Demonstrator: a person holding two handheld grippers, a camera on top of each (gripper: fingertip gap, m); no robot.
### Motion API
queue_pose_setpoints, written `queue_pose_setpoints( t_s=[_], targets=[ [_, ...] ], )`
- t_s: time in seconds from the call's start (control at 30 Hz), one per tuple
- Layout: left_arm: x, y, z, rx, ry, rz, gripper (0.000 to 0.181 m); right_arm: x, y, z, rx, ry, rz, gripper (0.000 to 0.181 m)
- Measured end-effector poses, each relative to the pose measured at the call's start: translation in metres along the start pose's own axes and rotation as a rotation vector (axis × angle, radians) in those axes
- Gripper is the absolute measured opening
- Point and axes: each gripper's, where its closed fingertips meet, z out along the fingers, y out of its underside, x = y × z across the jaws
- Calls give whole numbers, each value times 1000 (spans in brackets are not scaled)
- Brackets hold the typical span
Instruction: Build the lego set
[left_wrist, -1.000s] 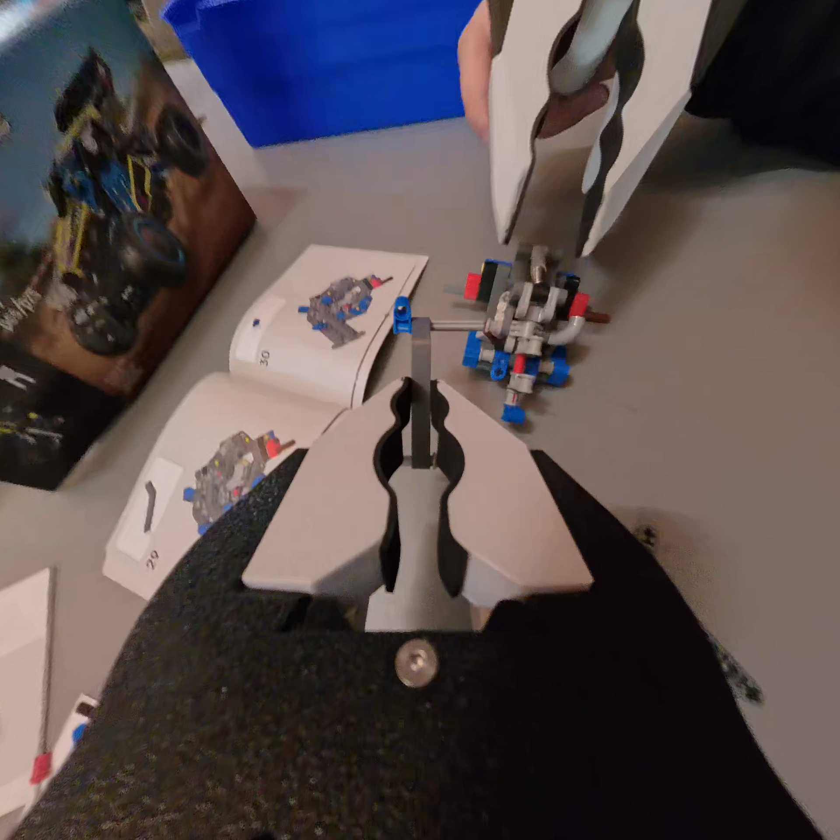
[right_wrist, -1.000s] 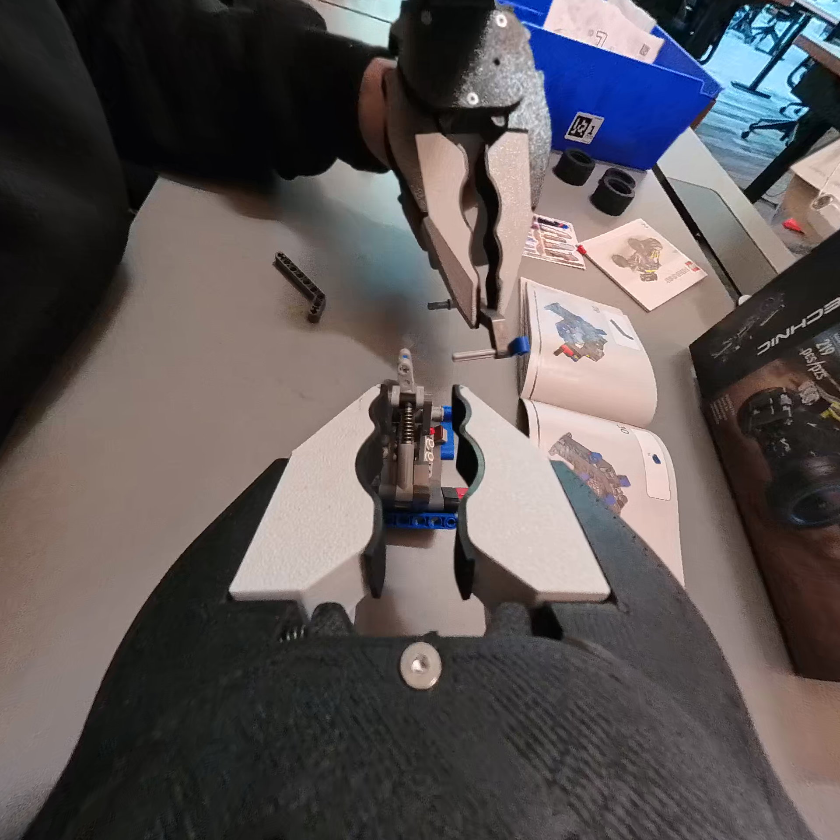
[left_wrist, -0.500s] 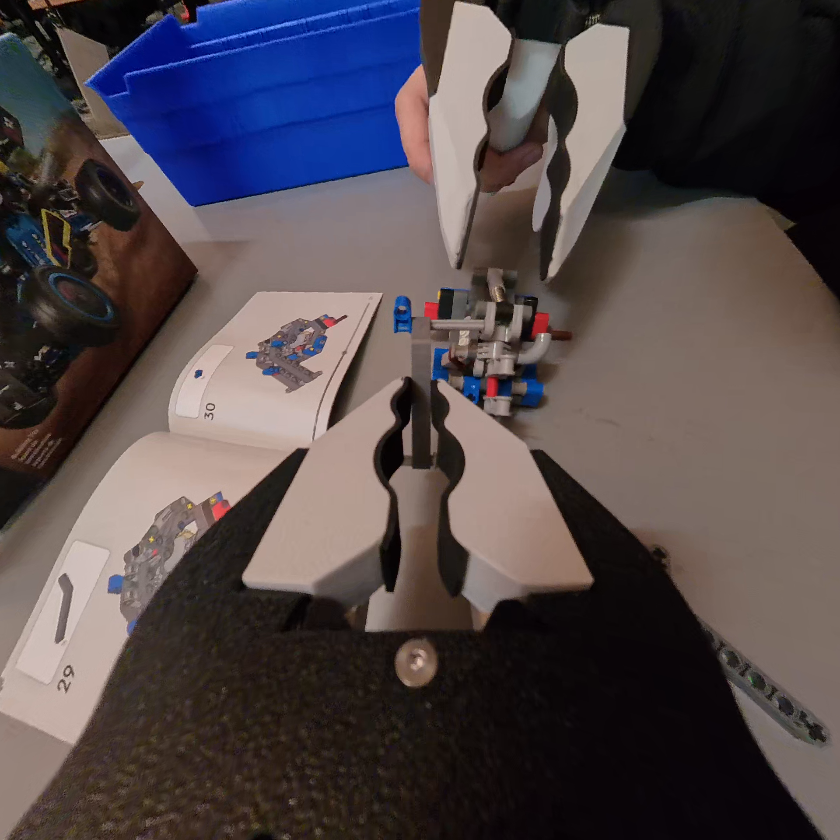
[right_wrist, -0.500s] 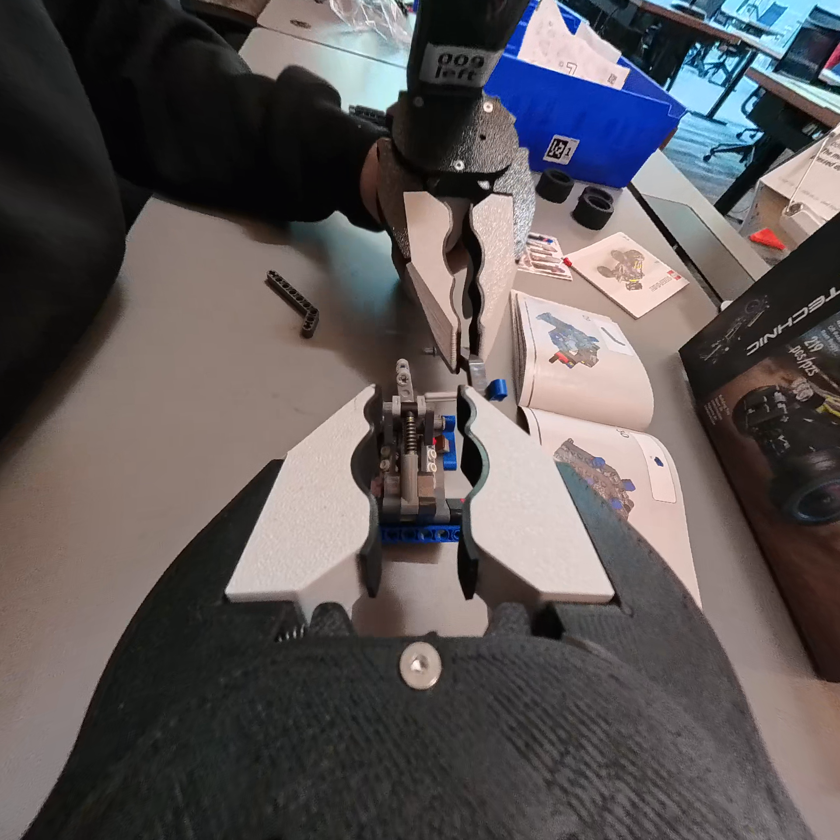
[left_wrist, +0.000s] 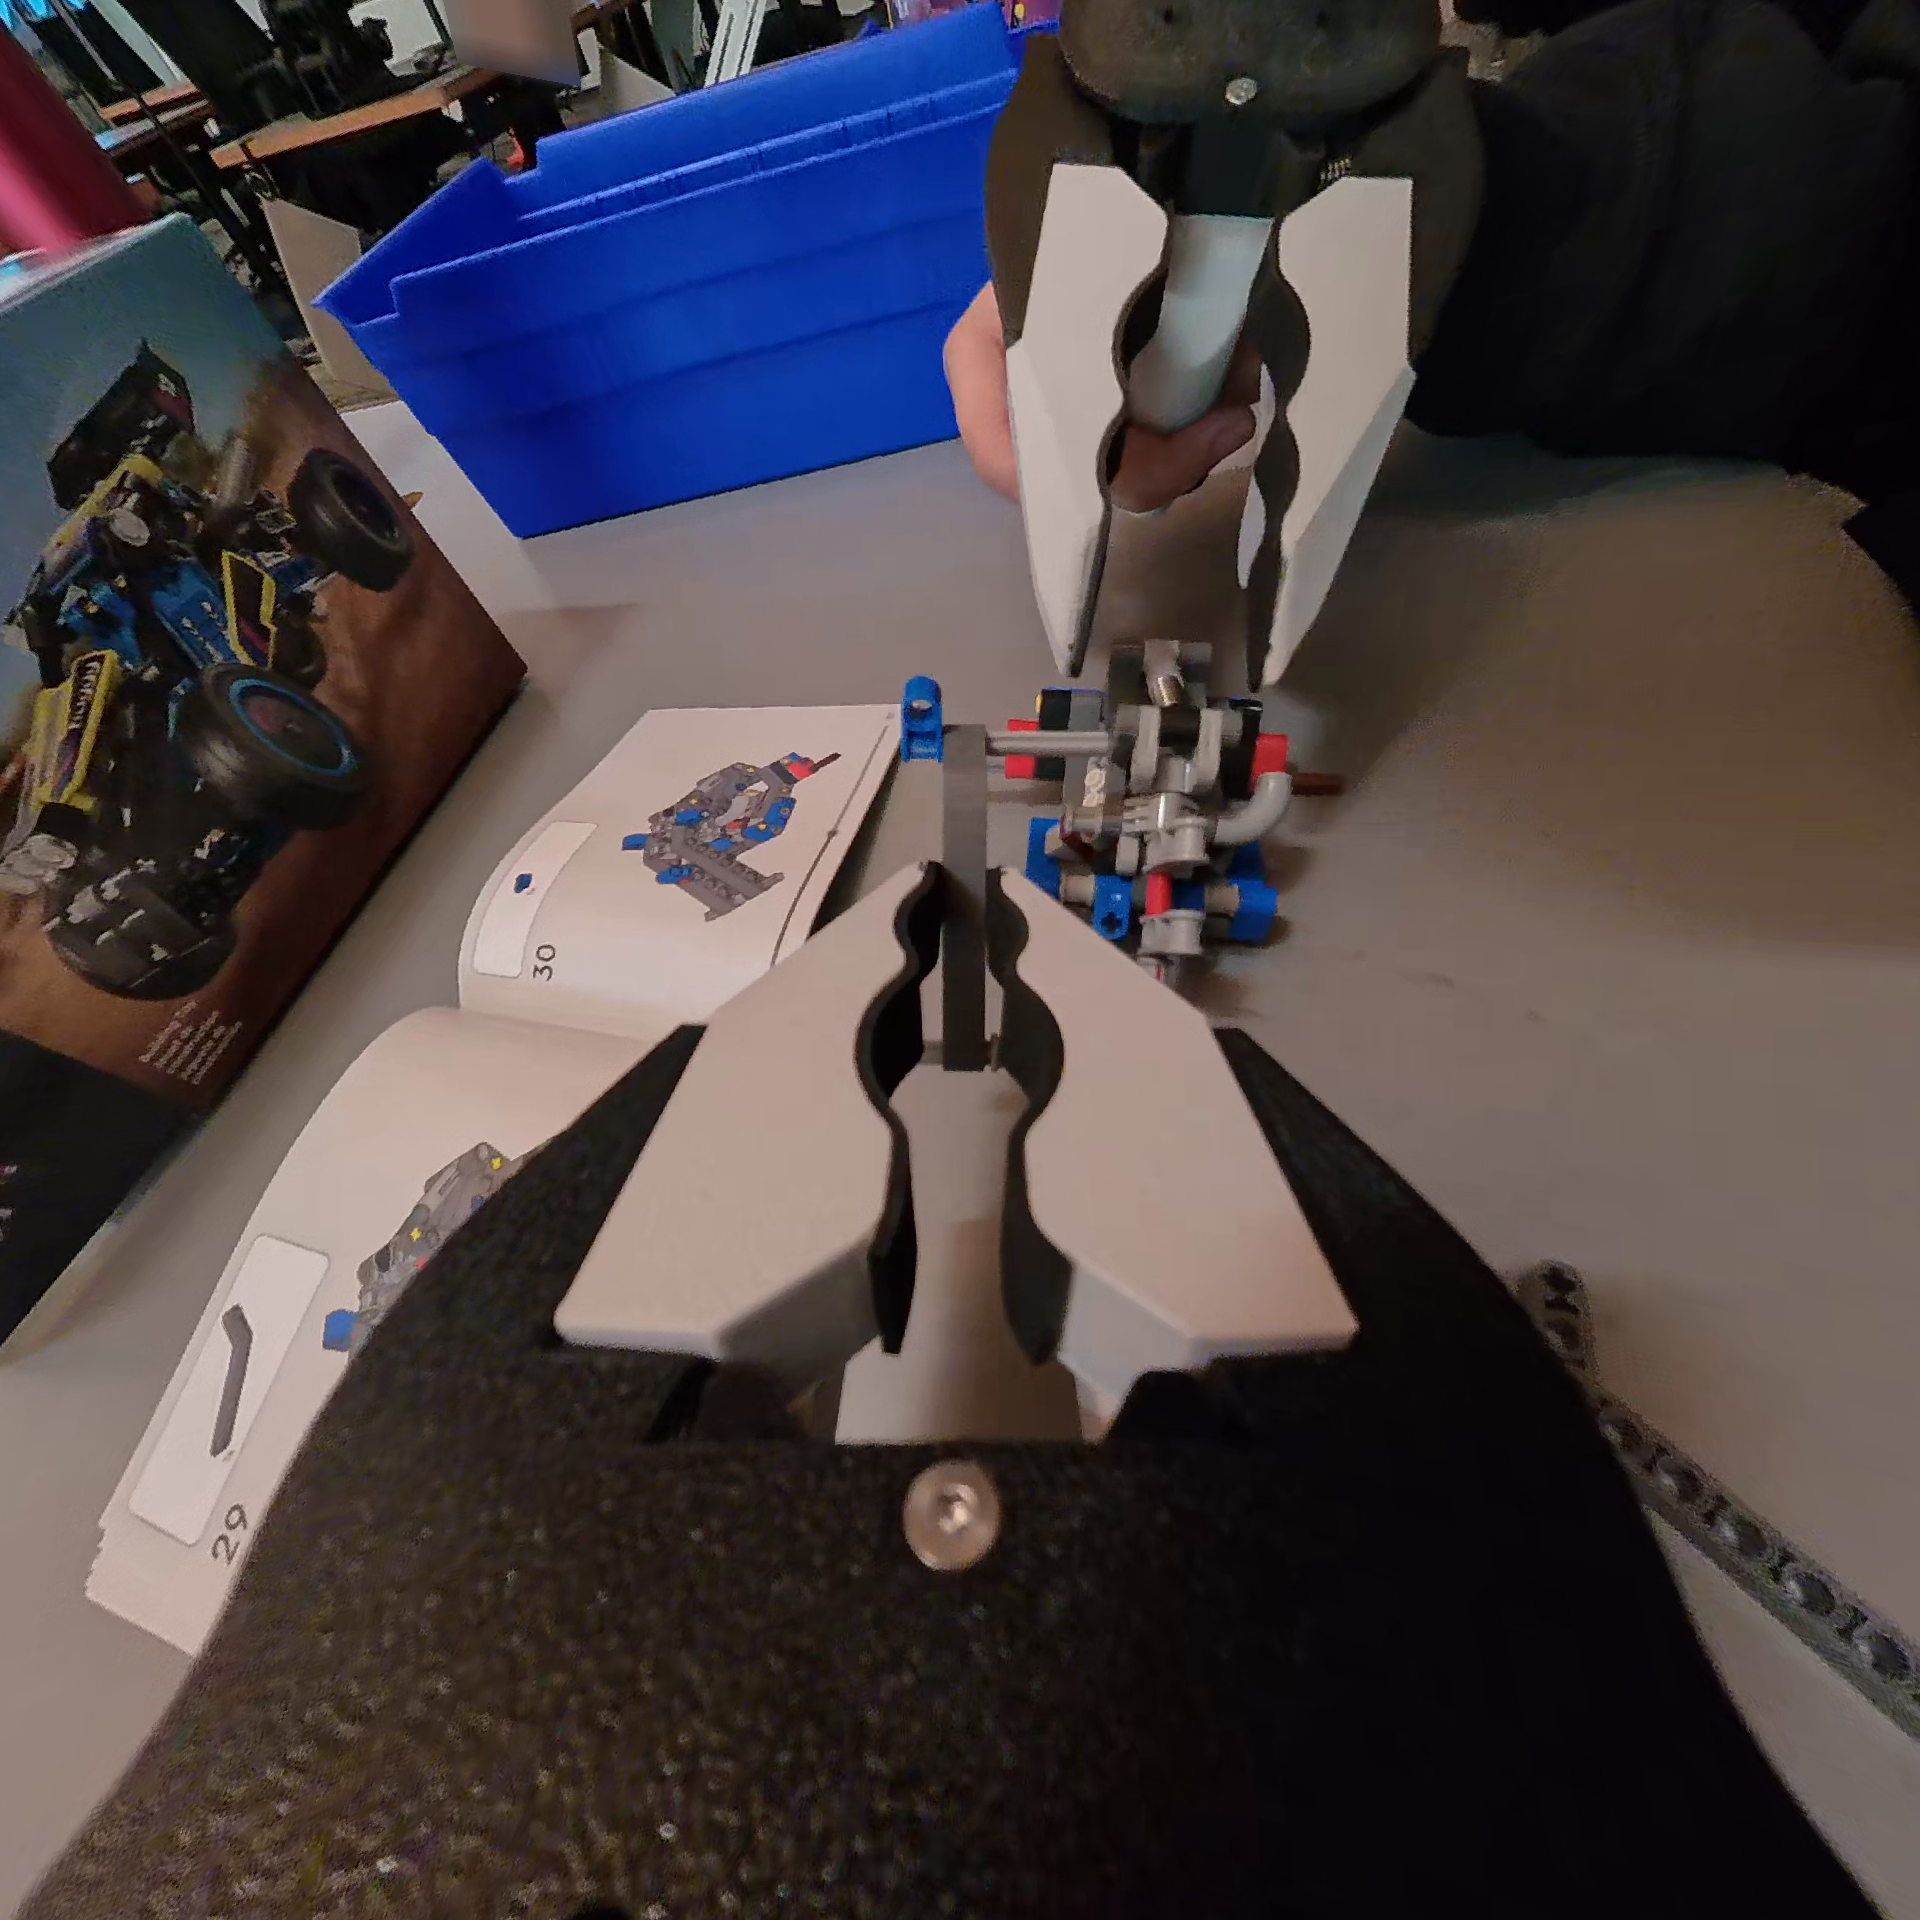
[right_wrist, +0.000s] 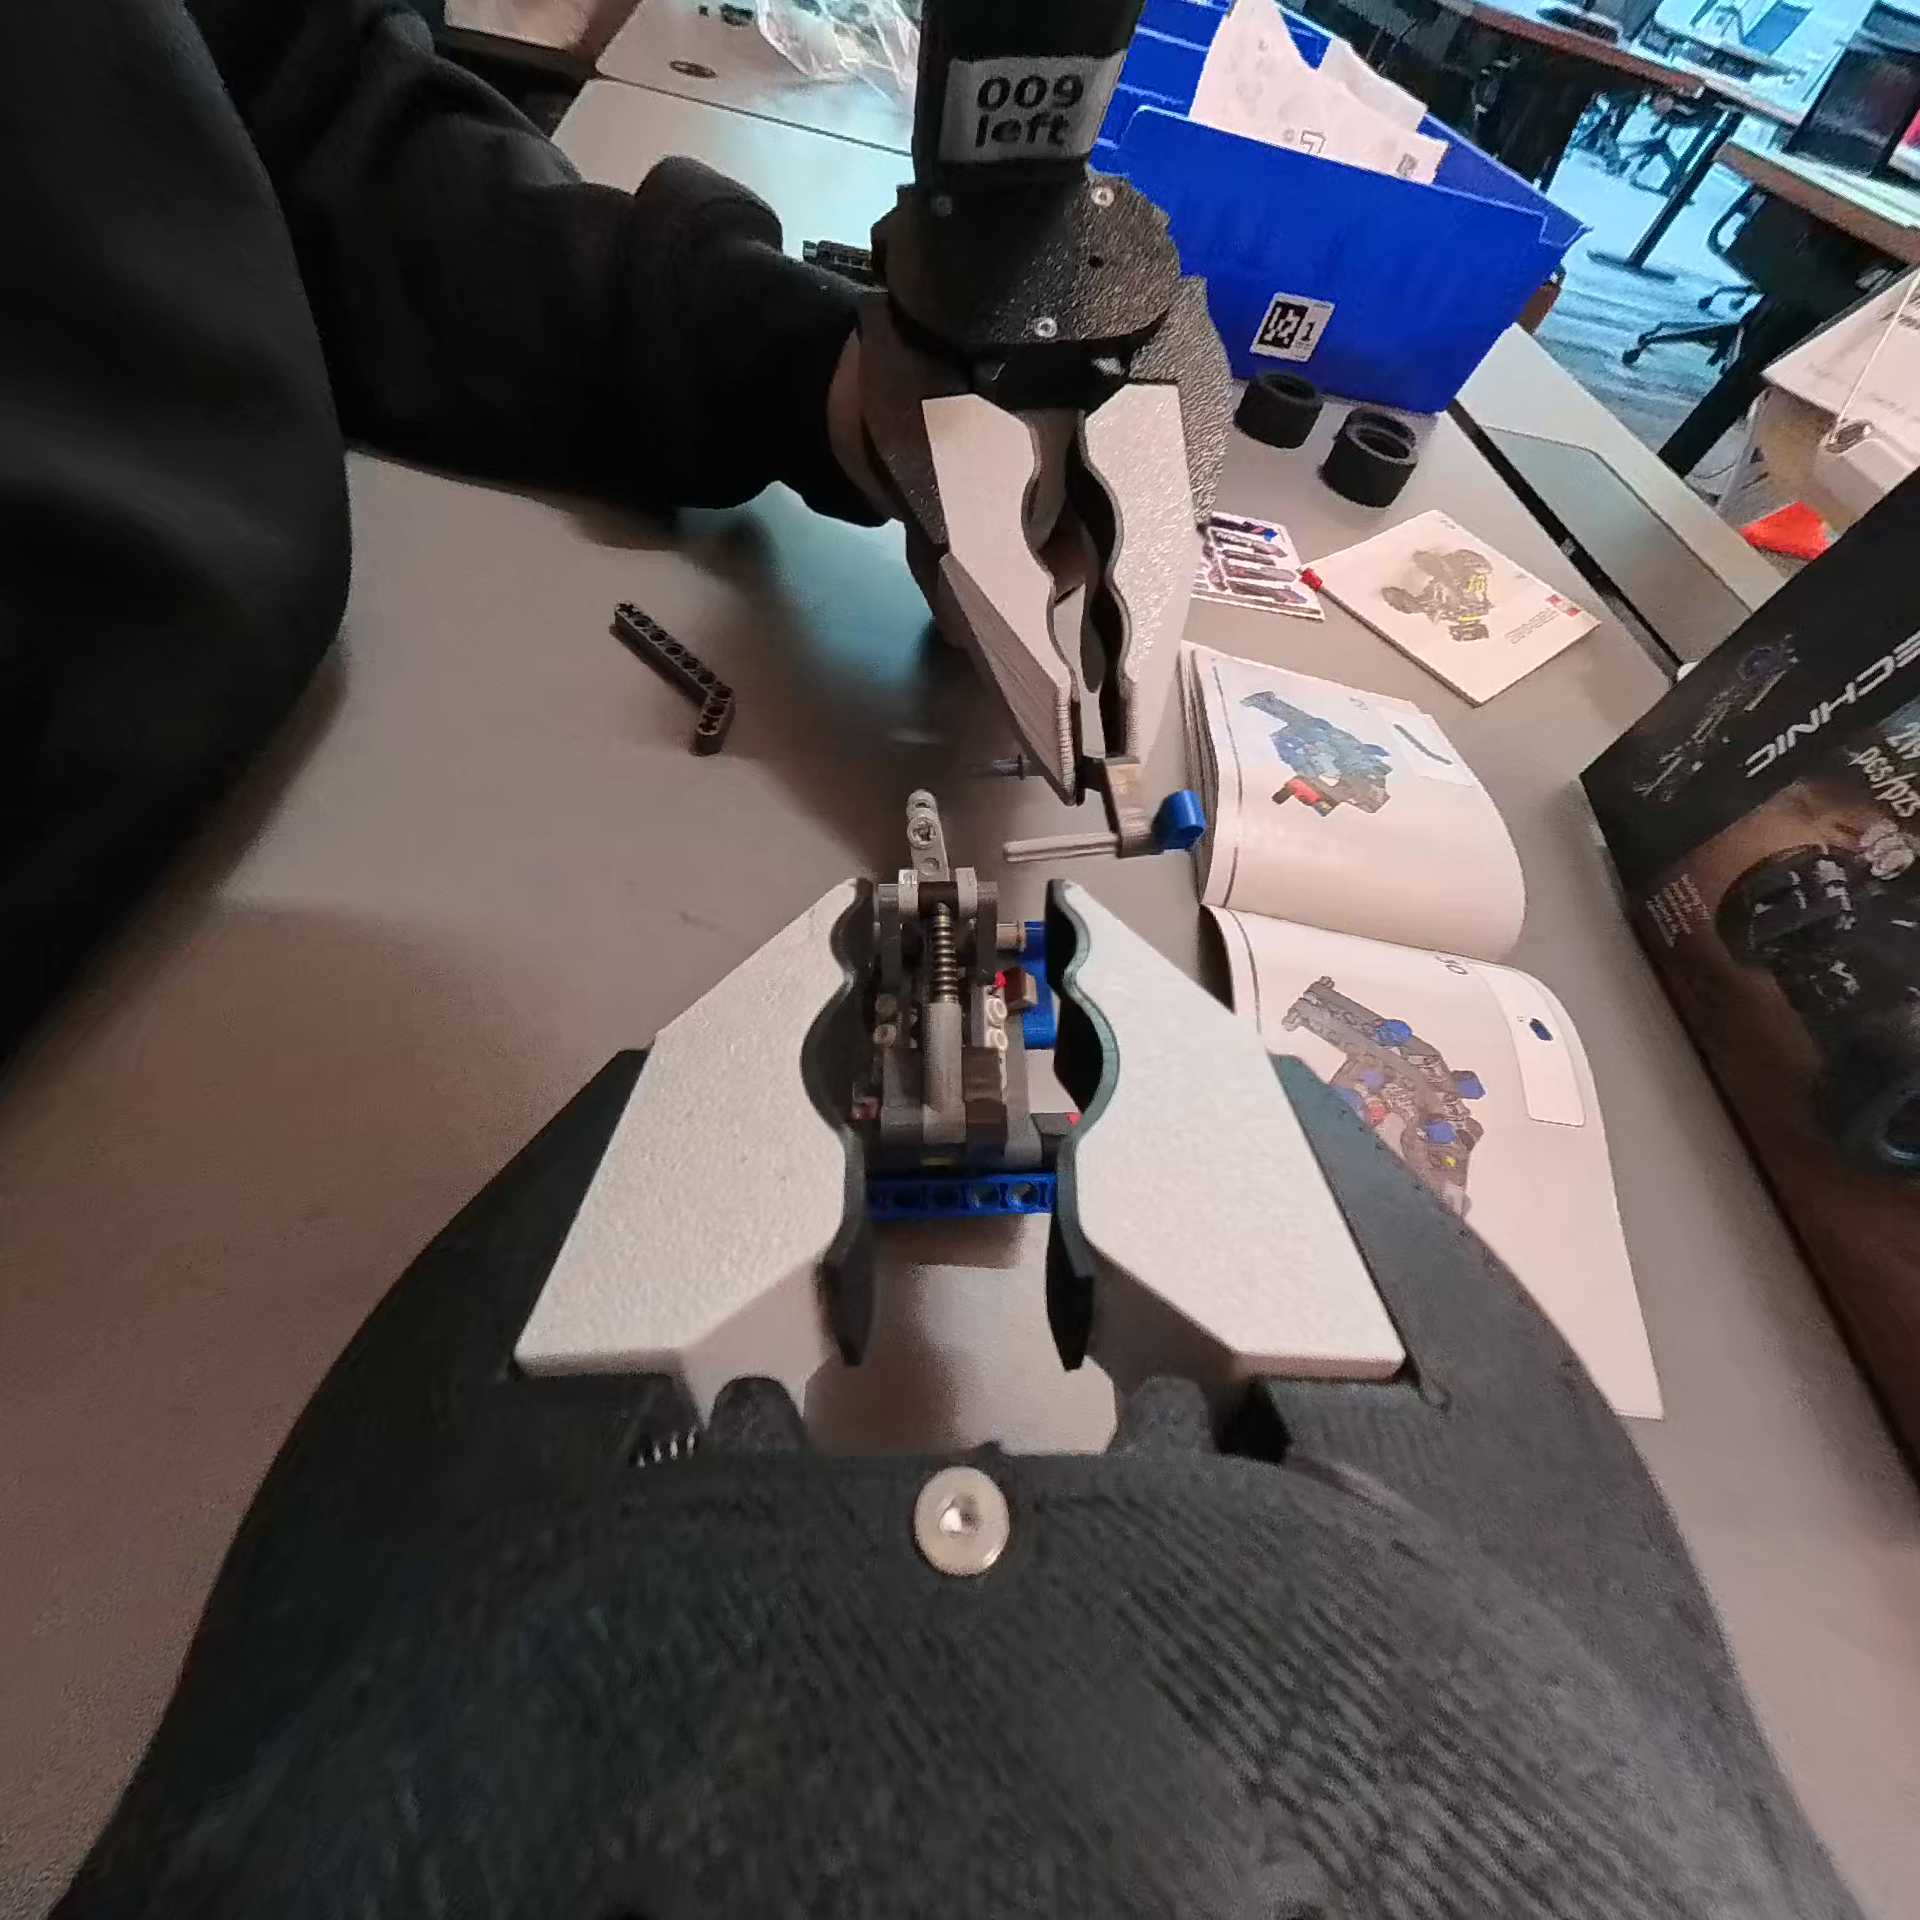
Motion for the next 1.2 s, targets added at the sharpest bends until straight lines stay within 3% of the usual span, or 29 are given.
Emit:
queue_pose_setpoints(
  t_s=[1.2],
  targets=[
    [7, 5, -3, -23, 23, 42, 4, 0, -1, 1, 57, 11, -76, 23]
  ],
)
